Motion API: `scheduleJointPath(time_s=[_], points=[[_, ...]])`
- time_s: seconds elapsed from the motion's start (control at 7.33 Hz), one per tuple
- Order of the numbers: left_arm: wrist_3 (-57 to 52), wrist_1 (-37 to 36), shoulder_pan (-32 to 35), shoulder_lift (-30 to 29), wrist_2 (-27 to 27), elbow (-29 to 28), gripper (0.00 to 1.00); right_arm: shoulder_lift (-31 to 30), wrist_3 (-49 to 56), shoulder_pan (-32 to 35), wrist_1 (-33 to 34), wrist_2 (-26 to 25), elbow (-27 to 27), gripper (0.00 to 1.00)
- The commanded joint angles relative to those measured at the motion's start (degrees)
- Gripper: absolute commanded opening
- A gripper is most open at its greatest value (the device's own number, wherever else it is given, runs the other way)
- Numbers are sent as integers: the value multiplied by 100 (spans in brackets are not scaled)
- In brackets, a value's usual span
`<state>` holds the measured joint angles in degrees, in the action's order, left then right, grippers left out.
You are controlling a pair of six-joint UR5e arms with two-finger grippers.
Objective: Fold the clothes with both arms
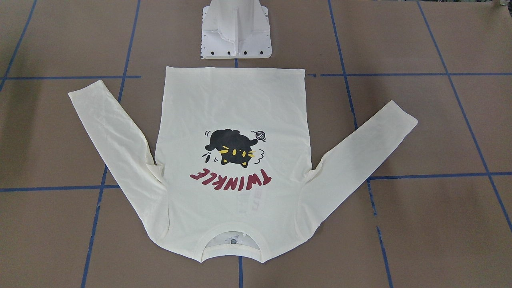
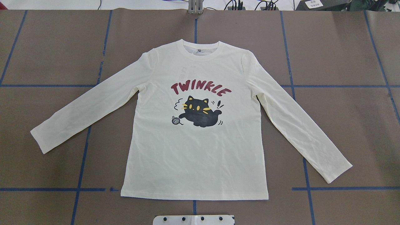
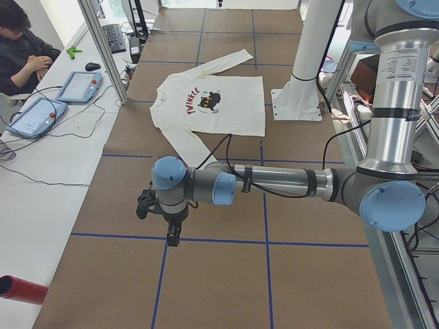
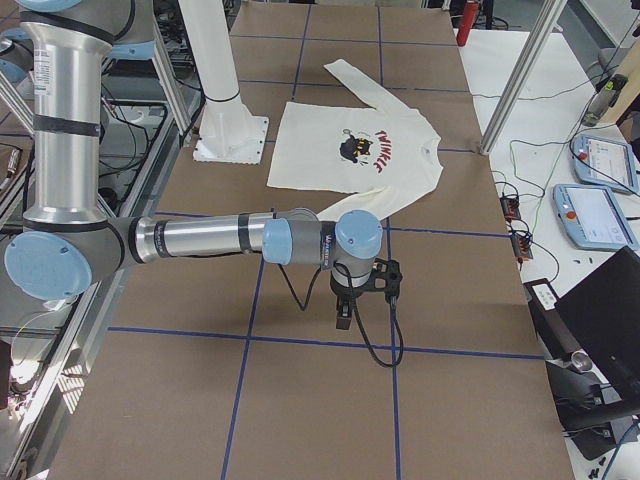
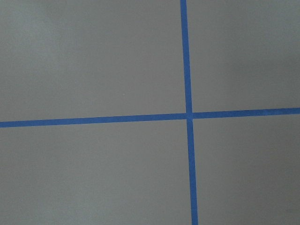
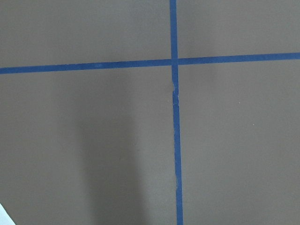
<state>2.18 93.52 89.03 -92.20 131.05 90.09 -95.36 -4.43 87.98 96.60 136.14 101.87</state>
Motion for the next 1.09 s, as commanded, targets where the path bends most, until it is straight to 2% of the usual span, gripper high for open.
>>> scheduleJointPath(time_s=[0.0,0.14,0.27,0.41,0.55,0.68,0.82,0.95], points=[[-7,0,0,-26,0,17,100,60,-74,0,-1,17,52,100],[-8,9,-26,-105,0,26,100,104,-84,0,-10,17,87,100],[10,-17,-44,-480,0,26,100,305,-93,-70,-19,17,157,100],[-16,61,-61,-692,0,26,100,786,-362,-270,-97,26,123,100],[-16,514,-209,-799,-35,9,100,1112,-661,-525,-124,122,35,100],[1,910,-594,-722,-53,-113,100,1081,-760,-736,-412,384,-113,100],[1,1027,-606,-616,-35,-262,100,889,-1961,-991,-1058,465,7,100],[-16,1411,-606,-520,-9,-394,100,382,-3435,-1541,-2300,161,208,100]])
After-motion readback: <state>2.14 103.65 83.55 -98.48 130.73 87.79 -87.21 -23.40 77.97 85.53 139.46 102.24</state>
